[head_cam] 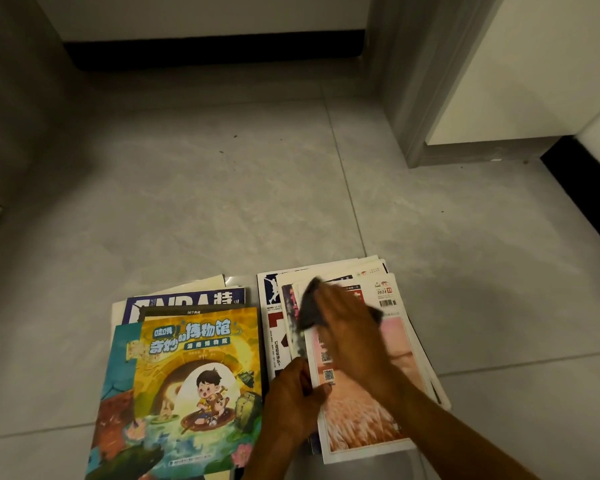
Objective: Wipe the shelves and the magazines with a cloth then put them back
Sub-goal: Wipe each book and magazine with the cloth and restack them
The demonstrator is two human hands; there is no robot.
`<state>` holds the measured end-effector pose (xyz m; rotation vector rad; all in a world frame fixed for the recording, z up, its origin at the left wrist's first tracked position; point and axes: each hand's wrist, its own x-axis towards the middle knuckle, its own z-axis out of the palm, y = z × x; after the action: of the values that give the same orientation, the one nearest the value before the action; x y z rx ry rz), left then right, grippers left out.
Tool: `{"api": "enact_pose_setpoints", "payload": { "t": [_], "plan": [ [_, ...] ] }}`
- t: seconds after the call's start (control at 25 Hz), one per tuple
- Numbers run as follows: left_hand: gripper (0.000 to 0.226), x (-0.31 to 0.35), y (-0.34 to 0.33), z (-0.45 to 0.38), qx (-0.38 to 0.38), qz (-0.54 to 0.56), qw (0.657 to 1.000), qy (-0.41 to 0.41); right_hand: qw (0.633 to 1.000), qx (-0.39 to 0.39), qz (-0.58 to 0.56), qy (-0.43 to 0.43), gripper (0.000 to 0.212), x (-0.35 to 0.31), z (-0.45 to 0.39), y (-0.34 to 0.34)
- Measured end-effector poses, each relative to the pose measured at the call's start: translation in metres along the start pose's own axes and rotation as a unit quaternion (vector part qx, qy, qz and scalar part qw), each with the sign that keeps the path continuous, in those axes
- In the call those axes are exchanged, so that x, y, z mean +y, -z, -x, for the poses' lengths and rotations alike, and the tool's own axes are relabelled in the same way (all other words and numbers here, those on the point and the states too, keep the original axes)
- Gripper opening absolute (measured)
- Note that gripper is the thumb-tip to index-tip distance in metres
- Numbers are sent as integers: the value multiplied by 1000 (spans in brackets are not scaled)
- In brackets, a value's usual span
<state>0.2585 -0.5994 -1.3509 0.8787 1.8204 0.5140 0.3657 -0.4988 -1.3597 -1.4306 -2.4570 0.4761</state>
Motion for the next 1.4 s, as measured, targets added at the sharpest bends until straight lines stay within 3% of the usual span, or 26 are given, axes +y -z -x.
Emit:
{"api": "enact_pose_setpoints", "payload": {
  "t": [0.08, 0.12, 0.16, 0.2, 0.24, 0.28, 0.32, 0.44, 0.48, 0.6, 0.64, 0.84, 0.92, 1.08, 1.2, 1.32, 1.4],
  "plan": [
    [25, 0, -1, -1, 2, 9, 1000, 0, 981, -45, 38, 186, 64, 3, 16, -5],
    [24, -1, -1, -2, 5, 8, 1000, -3, 979, -57, 44, 189, 63, 20, 12, 1],
    [22, -1, -2, -3, 8, 2, 1000, -8, 993, -43, 32, 104, 62, 39, 6, 5],
    [20, -1, -2, -3, 11, -7, 1000, -12, 999, -4, -3, -39, 59, 57, 1, 9],
    [19, -1, -1, -3, 15, -14, 1000, -16, 982, 27, -39, -182, 58, 66, 0, 12],
    [18, -2, -1, -3, 19, -15, 1000, -18, 968, 58, -38, -240, 58, 63, 3, 12],
    [18, -2, -1, -3, 22, -9, 1000, -20, 977, 72, -7, -203, 59, 54, 10, 9],
    [18, 1, 0, -1, 21, 3, 1000, -19, 996, 14, 50, 77, 66, 42, 36, 3],
    [18, 1, 0, -1, 22, 1, 1000, -20, 995, -6, 44, 92, 64, 53, 32, 9],
    [19, 1, 0, -1, 26, -14, 999, -24, 992, 54, -14, -114, 54, 77, 19, 13],
    [19, 1, 1, -1, 25, -14, 999, -23, 987, 67, -19, -147, 53, 73, 17, 10],
    [18, 4, 1, 0, 14, 0, 1000, -13, 999, 36, -2, -26, 54, 41, 6, 1],
    [12, 4, 4, 0, 7, 12, 1000, -6, 1000, 21, 6, -19, 56, 37, 32, 1],
    [14, 4, 11, -4, -15, 49, 999, 4, 988, 6, 88, 131, 50, 28, 107, 5],
    [15, 3, 10, -4, -9, 40, 999, 12, 992, -18, 66, 106, 65, 21, 55, 7],
    [13, 3, 11, -4, -16, 51, 998, 26, 997, -58, -38, 34, 57, 7, 1, 5],
    [15, 3, 13, -5, -19, 53, 998, 28, 995, -59, -57, 55, 57, 8, 17, 4]
  ]
}}
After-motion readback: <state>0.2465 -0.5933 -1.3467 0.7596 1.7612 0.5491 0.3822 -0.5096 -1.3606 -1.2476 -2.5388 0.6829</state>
